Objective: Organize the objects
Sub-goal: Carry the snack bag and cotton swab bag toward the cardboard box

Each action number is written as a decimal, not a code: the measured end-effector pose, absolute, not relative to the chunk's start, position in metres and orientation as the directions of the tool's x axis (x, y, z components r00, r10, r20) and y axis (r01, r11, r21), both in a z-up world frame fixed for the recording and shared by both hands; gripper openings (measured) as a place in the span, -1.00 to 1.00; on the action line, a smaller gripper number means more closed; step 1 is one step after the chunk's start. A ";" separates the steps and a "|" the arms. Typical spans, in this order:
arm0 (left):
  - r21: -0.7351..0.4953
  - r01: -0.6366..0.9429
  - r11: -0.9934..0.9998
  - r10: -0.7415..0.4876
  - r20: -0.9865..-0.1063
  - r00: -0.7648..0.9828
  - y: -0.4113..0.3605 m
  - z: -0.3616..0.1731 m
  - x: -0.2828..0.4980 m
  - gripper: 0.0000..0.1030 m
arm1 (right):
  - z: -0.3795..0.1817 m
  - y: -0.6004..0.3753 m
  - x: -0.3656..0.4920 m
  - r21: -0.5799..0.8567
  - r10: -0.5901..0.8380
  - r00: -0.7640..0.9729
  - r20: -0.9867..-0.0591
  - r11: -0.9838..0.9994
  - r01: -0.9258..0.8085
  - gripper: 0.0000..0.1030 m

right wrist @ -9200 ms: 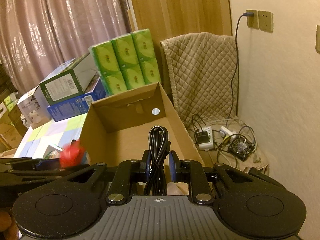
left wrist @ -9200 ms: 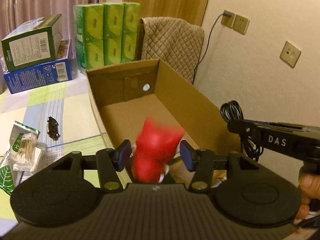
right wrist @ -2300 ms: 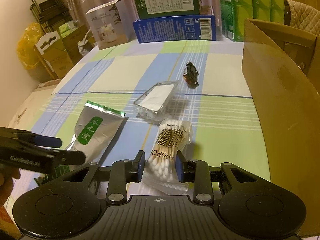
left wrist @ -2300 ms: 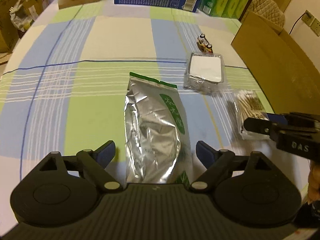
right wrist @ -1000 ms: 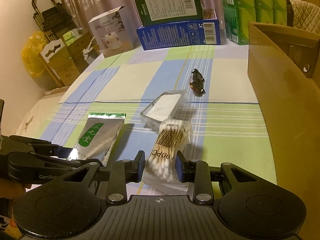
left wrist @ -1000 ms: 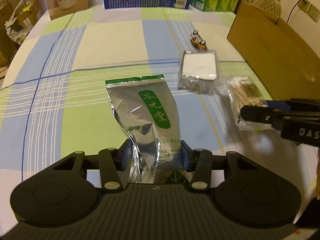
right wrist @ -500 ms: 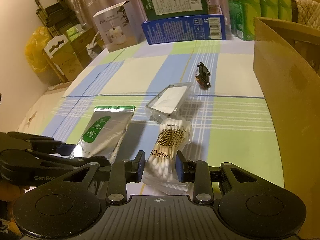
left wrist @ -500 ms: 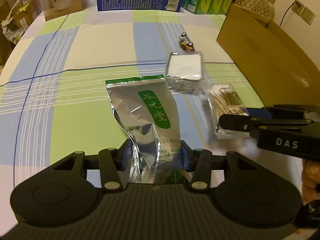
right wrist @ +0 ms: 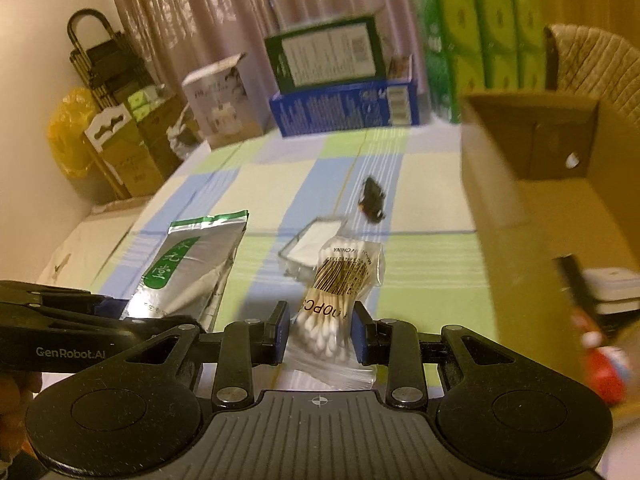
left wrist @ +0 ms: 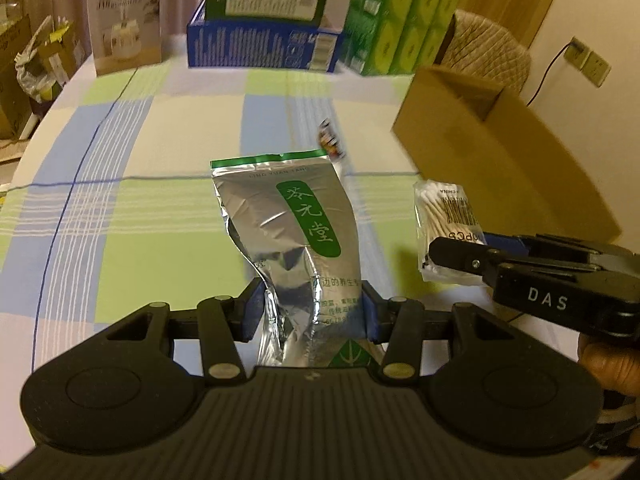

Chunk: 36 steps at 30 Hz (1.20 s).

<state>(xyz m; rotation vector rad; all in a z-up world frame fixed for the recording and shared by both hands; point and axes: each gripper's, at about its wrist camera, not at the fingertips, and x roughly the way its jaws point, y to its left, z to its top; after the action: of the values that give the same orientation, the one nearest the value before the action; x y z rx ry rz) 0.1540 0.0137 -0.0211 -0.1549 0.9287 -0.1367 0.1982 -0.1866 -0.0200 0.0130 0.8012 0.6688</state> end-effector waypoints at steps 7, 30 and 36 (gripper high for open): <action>-0.224 0.067 0.972 -0.216 -0.750 0.625 -0.014 0.015 0.132 -0.16 | 0.013 -0.219 0.177 0.232 0.540 0.553 -0.634 0.815 -0.530 -0.44; -0.228 0.135 0.964 -0.259 -0.711 0.654 -0.060 0.058 0.101 -0.16 | 0.052 -0.282 0.144 0.199 0.500 0.616 -0.608 0.848 -0.492 -0.44; -0.228 0.165 0.959 -0.280 -0.705 0.652 -0.076 0.065 0.102 -0.16 | 0.058 -0.299 0.142 0.160 0.468 0.638 -0.612 0.863 -0.479 -0.44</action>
<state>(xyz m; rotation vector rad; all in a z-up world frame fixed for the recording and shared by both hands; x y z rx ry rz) 0.1021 -0.0764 0.0648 -0.1485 0.8235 -0.2536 0.1417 -0.2986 0.0580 -0.0180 0.6939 0.5404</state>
